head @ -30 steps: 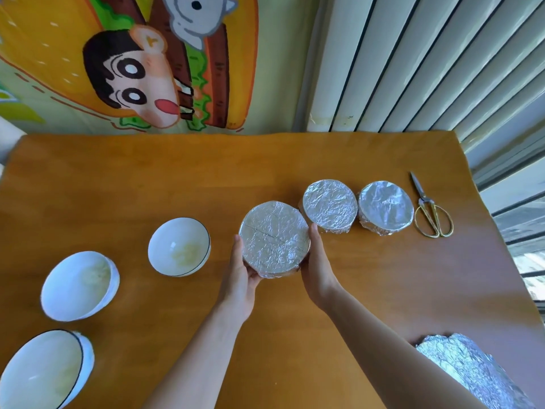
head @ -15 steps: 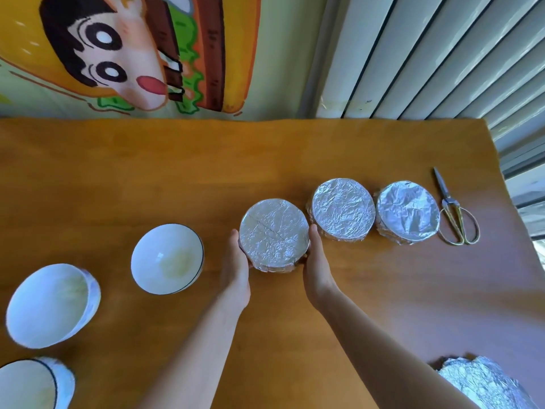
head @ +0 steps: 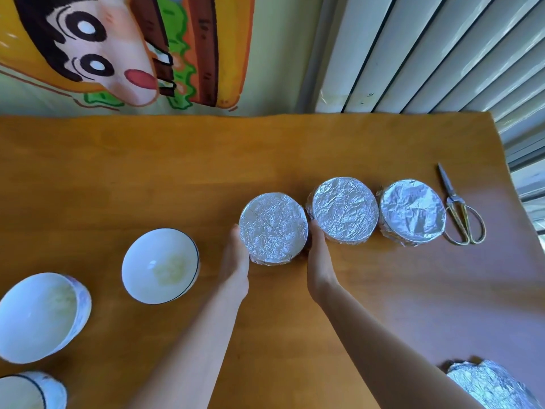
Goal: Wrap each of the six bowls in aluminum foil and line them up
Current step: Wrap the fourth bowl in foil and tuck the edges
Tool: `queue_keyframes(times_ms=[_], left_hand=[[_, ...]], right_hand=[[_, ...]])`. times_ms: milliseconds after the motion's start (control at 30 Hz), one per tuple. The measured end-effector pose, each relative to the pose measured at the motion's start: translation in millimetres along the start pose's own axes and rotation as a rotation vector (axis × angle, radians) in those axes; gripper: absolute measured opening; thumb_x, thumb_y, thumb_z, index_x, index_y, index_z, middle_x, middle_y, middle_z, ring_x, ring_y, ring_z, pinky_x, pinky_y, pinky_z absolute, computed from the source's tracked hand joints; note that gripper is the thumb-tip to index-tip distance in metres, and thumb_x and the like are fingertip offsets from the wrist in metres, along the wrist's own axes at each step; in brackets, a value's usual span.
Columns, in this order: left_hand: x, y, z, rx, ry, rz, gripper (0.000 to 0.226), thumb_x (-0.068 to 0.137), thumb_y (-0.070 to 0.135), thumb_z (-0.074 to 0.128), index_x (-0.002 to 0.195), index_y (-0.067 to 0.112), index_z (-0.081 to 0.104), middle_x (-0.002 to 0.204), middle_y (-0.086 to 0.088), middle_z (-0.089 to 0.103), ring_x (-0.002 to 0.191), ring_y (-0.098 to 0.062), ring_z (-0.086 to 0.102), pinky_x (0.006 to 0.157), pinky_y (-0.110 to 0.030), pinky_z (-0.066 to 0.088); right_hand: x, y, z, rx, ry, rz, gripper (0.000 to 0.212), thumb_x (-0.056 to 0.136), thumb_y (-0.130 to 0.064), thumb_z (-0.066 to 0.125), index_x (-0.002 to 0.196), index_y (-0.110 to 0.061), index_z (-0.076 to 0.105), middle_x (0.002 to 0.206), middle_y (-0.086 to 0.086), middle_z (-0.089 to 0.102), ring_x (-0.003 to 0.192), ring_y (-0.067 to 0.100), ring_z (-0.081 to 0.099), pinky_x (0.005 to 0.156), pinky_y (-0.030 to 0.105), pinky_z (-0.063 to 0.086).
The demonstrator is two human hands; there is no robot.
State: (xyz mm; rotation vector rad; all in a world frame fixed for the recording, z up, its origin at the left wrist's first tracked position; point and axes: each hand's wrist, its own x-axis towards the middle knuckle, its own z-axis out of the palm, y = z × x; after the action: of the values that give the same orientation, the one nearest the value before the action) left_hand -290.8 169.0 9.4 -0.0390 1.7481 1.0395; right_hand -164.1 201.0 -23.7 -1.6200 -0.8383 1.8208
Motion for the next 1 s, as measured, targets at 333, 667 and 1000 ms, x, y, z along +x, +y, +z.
queue_keyframes(times_ms=[333,667,1000], left_hand=[[-6.8,-4.0,-7.3,-0.102,0.056,0.012,0.037,0.105,0.041,0.032,0.093,0.021,0.061,0.104,-0.005,0.062,0.090,-0.013,0.056,0.089,-0.032,0.045],[-57.1,-45.4,-40.4,-0.110,0.100,-0.050,0.025,0.100,0.023,0.047,0.114,0.014,0.066,0.119,-0.010,0.067,0.088,-0.015,0.060,0.072,-0.028,0.043],[-59.8,-40.9,-151.7,-0.560,0.151,-0.134,0.035,0.102,0.040,0.048,0.127,0.019,0.039,0.104,-0.022,0.059,0.089,-0.031,0.065,0.091,-0.044,0.054]], right_hand=[[-11.6,3.7,1.3,0.123,0.018,-0.089,0.036,0.100,-0.043,0.037,0.115,-0.028,0.066,0.119,-0.004,0.069,0.113,0.014,0.060,0.100,0.034,0.044],[-52.6,22.7,-16.0,-0.071,0.162,0.070,0.023,0.096,-0.026,0.041,0.097,-0.014,0.061,0.088,0.005,0.059,0.075,0.018,0.052,0.068,0.029,0.040],[-98.9,55.6,24.3,-0.361,-0.247,0.244,0.014,0.098,-0.022,0.052,0.102,-0.016,0.063,0.093,0.002,0.069,0.076,0.013,0.061,0.066,0.026,0.046]])
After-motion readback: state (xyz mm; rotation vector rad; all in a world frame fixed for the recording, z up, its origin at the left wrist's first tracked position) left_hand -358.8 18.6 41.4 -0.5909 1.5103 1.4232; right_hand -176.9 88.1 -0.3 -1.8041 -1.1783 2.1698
